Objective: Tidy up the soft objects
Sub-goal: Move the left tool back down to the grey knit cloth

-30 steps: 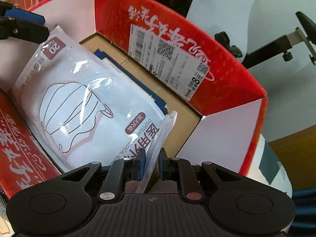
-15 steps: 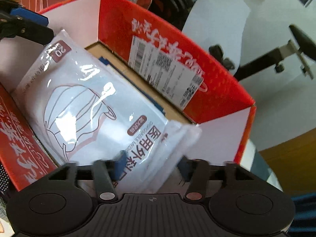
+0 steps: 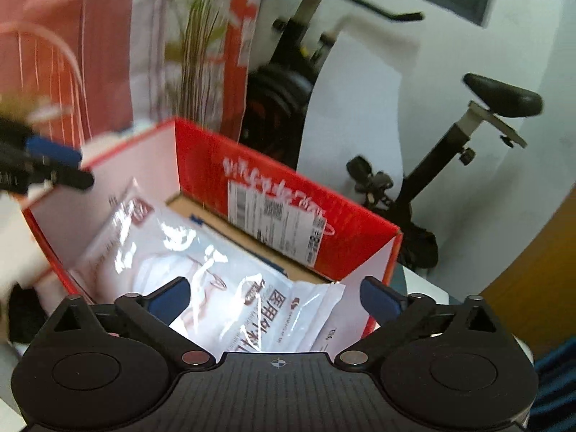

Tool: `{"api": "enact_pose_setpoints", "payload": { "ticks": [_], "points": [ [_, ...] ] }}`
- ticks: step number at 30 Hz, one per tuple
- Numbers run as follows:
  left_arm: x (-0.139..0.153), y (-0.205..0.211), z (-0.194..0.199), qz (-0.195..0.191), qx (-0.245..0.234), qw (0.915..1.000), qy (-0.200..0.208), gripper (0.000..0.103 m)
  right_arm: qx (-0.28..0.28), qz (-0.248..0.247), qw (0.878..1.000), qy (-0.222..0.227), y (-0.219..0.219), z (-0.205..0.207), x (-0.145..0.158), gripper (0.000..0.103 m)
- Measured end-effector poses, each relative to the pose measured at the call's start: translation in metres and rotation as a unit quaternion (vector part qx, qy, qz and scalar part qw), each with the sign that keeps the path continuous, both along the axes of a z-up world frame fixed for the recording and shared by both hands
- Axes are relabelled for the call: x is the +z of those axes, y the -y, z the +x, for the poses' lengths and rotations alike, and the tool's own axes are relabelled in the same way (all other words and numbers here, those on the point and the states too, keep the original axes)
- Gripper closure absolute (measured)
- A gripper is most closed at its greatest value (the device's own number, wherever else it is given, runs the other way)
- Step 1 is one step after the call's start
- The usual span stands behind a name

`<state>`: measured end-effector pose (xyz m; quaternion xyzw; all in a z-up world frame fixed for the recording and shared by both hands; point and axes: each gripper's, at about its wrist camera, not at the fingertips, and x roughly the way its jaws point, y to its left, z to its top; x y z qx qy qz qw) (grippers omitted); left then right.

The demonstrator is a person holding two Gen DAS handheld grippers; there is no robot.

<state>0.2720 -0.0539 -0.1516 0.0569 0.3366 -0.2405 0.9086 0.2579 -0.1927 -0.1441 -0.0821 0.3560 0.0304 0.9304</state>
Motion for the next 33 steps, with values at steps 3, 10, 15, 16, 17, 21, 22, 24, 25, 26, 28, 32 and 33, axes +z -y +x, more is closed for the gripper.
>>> {"api": "enact_pose_setpoints", "payload": {
  "ticks": [3,10,15,16,17,21,22,24,25,26,28,32,33],
  "points": [
    [0.002,-0.004,-0.013,0.003,0.007,0.9999,0.007,0.055,-0.015,0.034,0.999,0.028,0.007,-0.020,0.007,0.001],
    [0.003,-0.013,-0.049,0.028,0.023,0.9985,0.040,0.040,-0.064,0.104,0.991,0.063,0.015,-0.063,0.000,0.001],
    [-0.002,-0.023,-0.075,0.010,0.031,0.9988,0.036,0.038,-0.080,0.136,0.982,0.107,0.009,-0.096,-0.011,0.001],
    [-0.004,-0.025,-0.080,0.006,0.035,0.9989,0.032,0.038,-0.084,0.137,0.981,0.112,0.006,-0.102,-0.014,0.001],
    [-0.006,-0.027,-0.086,0.001,0.038,0.9989,0.028,0.038,-0.086,0.138,0.980,0.116,0.005,-0.107,-0.016,0.001],
    [-0.021,-0.035,-0.107,-0.012,0.040,0.9991,-0.002,0.038,-0.083,0.135,0.980,0.121,-0.004,-0.126,-0.024,0.001],
    [-0.025,-0.035,-0.112,-0.011,0.038,0.9992,-0.009,0.038,-0.082,0.131,0.980,0.121,-0.006,-0.131,-0.026,0.001],
    [-0.034,-0.037,-0.121,-0.009,0.036,0.9989,-0.031,0.038,-0.083,0.131,0.981,0.119,-0.009,-0.140,-0.031,0.001],
    [-0.040,-0.038,-0.126,-0.011,0.032,0.9984,-0.044,0.038,-0.084,0.134,0.980,0.117,-0.008,-0.143,-0.034,0.001],
    [-0.047,-0.039,-0.131,-0.013,0.025,0.9977,-0.062,0.038,-0.087,0.137,0.980,0.112,-0.008,-0.147,-0.039,0.001],
    [-0.057,-0.039,-0.138,-0.013,0.019,0.9960,-0.086,0.038,-0.092,0.137,0.981,0.103,-0.010,-0.151,-0.047,0.001],
    [-0.077,-0.043,-0.147,-0.022,0.039,0.9915,-0.122,0.038,-0.106,0.148,0.981,0.074,-0.012,-0.158,-0.069,0.001],
    [-0.080,-0.044,-0.148,-0.025,0.047,0.9901,-0.130,0.038,-0.110,0.153,0.980,0.064,-0.013,-0.159,-0.076,0.002]
  ]
}}
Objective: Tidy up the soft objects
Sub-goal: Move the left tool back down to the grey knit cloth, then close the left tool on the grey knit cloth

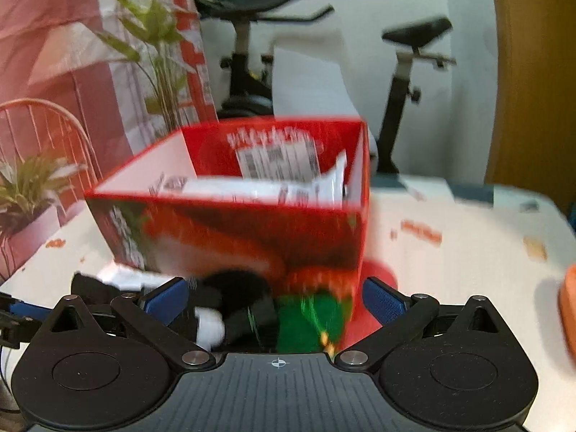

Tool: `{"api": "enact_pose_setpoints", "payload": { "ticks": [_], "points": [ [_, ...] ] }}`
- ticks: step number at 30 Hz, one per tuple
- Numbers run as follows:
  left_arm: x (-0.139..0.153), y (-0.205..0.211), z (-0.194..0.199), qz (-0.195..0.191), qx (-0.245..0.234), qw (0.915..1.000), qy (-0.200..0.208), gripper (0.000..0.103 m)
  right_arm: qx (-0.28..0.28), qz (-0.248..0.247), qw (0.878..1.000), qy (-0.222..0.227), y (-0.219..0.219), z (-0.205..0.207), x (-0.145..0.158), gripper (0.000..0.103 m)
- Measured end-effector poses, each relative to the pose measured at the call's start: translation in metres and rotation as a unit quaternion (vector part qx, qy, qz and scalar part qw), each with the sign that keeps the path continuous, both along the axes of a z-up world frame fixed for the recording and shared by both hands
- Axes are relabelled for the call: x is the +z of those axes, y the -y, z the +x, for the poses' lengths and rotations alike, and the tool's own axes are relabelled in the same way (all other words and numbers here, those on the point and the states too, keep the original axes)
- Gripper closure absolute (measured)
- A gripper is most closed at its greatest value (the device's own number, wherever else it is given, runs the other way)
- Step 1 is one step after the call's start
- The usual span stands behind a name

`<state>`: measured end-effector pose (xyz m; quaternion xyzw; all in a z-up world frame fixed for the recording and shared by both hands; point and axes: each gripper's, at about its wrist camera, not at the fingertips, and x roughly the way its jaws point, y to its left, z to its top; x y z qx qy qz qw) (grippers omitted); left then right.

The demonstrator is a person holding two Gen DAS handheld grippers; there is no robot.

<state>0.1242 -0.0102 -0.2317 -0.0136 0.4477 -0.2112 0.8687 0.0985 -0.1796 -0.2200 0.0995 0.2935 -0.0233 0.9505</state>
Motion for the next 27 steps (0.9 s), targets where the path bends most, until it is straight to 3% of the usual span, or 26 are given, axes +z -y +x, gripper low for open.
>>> {"api": "enact_pose_setpoints", "payload": {
  "ticks": [11,18,24,27],
  "points": [
    [-0.027,0.000,-0.010,-0.003,0.020,0.9989,-0.042,0.038,-0.003,0.022,0.999,-0.046,-0.015,-0.010,-0.039,0.007],
    [-0.035,-0.007,-0.007,-0.024,0.040,0.9973,-0.057,0.040,-0.006,0.029,0.998,-0.052,-0.014,-0.011,-0.043,0.008],
    [-0.036,-0.009,-0.005,-0.009,0.054,0.9968,-0.057,0.040,-0.008,0.033,0.998,-0.055,-0.012,-0.011,-0.045,0.010],
    [-0.039,-0.016,-0.003,-0.025,0.066,0.9954,-0.065,0.040,-0.007,0.035,0.998,-0.061,-0.013,-0.011,-0.048,0.010]
  ]
}}
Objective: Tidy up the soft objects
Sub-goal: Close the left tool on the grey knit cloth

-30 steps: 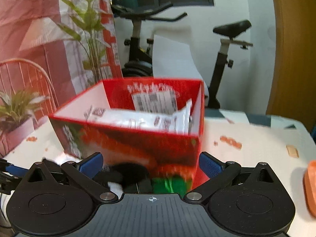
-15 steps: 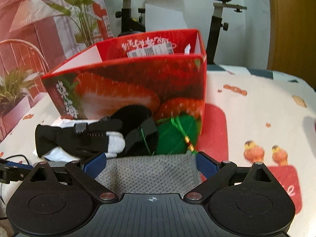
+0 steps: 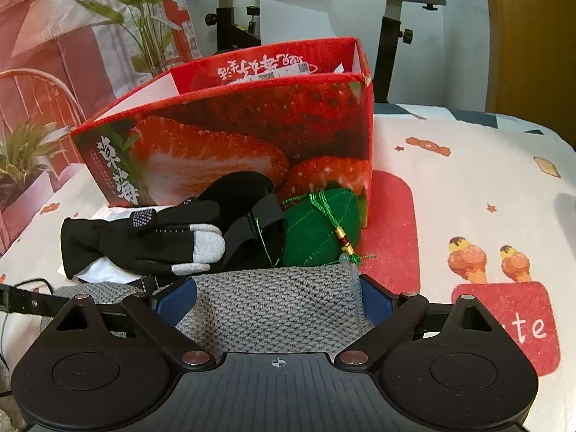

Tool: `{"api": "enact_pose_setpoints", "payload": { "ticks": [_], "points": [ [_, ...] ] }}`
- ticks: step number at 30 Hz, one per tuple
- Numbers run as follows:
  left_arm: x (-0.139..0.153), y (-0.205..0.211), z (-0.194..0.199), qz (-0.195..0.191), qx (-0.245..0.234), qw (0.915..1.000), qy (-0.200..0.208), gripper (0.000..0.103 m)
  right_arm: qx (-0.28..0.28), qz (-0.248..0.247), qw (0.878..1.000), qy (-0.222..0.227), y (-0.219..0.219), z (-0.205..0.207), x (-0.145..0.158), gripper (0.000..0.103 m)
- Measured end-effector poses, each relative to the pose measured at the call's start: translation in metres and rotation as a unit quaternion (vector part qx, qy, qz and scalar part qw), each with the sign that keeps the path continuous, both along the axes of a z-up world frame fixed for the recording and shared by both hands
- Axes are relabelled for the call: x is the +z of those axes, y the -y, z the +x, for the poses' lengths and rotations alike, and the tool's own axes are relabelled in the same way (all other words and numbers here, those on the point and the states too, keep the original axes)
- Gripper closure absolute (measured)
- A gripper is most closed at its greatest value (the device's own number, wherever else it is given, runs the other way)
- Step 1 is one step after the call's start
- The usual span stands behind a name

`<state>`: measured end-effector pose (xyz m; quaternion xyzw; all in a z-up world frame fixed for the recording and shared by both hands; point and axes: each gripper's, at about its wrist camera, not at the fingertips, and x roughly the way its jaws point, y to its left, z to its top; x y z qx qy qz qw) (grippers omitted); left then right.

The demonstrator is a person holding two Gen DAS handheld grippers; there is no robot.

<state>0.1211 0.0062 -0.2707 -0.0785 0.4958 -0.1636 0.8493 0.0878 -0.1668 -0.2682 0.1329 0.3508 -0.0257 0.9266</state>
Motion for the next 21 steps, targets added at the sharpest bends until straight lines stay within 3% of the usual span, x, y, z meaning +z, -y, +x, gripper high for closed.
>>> {"api": "enact_pose_setpoints", "payload": {
  "ticks": [9,21],
  "points": [
    [-0.002,0.001,0.008,-0.003,-0.006,1.0000,0.005,0.040,0.004,0.001,1.000,-0.011,-0.003,0.003,-0.004,0.010],
    [-0.004,0.017,0.019,0.034,-0.036,0.9984,0.027,0.048,0.004,0.000,1.000,-0.019,-0.002,0.004,-0.004,0.014]
  ]
}}
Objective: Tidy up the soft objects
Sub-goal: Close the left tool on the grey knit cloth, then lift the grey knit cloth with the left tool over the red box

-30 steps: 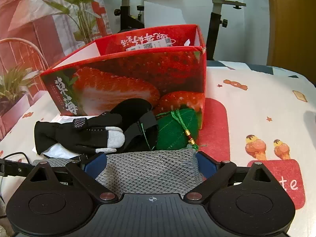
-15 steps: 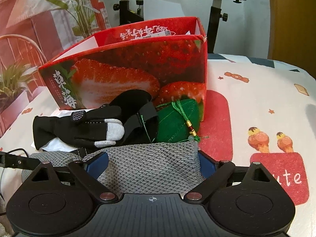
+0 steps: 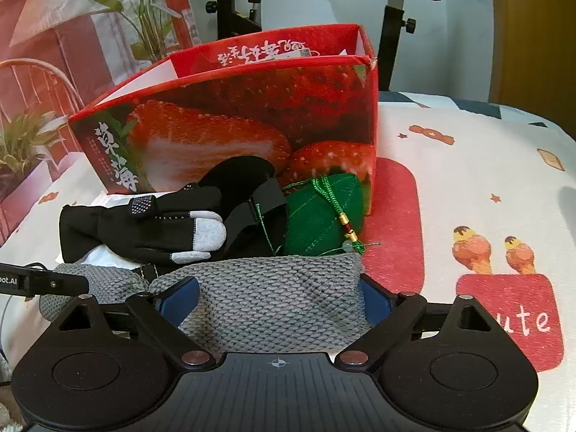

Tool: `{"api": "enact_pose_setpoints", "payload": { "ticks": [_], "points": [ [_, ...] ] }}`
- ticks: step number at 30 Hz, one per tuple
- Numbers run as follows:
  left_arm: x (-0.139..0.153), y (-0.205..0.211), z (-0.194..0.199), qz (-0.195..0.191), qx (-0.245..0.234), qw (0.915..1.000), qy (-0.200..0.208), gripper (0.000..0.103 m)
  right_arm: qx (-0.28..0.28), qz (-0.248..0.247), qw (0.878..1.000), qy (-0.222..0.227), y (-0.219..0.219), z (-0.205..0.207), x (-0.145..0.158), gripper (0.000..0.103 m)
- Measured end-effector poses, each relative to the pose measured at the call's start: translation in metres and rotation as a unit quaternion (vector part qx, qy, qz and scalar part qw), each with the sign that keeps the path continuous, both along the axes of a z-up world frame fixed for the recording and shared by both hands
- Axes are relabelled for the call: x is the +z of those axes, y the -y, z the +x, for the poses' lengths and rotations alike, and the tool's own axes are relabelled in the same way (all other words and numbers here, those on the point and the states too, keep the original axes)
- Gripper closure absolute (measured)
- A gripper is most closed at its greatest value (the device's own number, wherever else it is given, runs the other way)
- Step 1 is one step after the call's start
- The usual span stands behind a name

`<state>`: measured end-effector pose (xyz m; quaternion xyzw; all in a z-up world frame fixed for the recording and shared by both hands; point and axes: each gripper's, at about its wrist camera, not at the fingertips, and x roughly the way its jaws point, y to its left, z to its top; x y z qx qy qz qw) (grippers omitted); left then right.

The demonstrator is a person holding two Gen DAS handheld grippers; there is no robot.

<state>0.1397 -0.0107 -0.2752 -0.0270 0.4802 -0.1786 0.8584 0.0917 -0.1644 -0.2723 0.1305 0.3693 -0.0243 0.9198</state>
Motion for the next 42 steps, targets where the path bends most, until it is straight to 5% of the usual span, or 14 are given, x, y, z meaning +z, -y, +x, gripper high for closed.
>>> {"api": "enact_pose_setpoints", "payload": {
  "ticks": [10,16,23,35,42],
  "points": [
    [0.000,0.009,0.006,0.025,-0.027,0.9991,0.021,0.048,0.000,-0.006,1.000,-0.017,-0.001,-0.006,-0.004,0.023],
    [-0.001,0.007,0.000,0.024,-0.025,0.9992,0.023,0.049,0.009,-0.010,1.000,-0.020,-0.005,-0.006,-0.003,0.039],
    [0.003,0.006,-0.004,0.009,-0.043,0.9989,0.015,0.078,-0.003,-0.011,1.000,-0.008,0.000,-0.009,0.005,0.065],
    [0.018,0.004,-0.015,0.006,-0.051,0.9982,0.029,0.084,0.004,0.000,1.000,0.014,0.006,-0.022,0.019,0.089],
    [0.038,0.000,-0.020,-0.007,-0.045,0.9977,0.050,0.084,0.018,-0.009,0.999,0.044,0.003,-0.029,0.039,0.091]
  ]
}}
